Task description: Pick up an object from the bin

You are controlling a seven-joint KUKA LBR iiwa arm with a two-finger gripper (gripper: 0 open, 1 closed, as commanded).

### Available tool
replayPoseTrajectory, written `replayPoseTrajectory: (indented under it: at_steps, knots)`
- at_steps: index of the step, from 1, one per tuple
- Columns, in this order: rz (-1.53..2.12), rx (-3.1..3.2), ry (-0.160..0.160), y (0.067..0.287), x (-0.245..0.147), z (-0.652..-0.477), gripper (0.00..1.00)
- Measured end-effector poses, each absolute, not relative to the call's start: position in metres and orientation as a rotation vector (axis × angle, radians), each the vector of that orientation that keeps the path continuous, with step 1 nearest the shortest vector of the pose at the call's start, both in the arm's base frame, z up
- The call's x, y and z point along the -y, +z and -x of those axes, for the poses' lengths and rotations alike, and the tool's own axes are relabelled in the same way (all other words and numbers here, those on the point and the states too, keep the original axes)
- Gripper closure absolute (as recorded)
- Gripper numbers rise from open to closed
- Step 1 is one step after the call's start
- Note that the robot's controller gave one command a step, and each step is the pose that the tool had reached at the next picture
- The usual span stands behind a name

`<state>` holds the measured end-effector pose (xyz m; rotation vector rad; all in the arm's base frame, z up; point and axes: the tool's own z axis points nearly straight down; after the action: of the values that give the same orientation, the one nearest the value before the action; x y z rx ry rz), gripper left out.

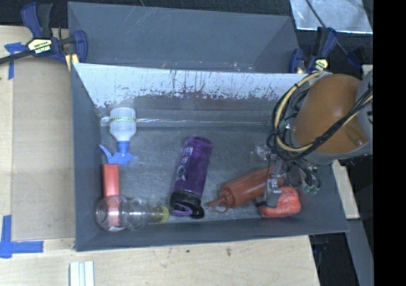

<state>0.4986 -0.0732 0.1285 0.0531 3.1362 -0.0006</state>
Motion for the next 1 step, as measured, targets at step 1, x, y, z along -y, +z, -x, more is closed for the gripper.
replayPoseTrajectory:
  at_steps: [1]
  knots:
    - [-0.072,-3.138,-0.001,0.1039,0.0801,-0.5069,0.00]
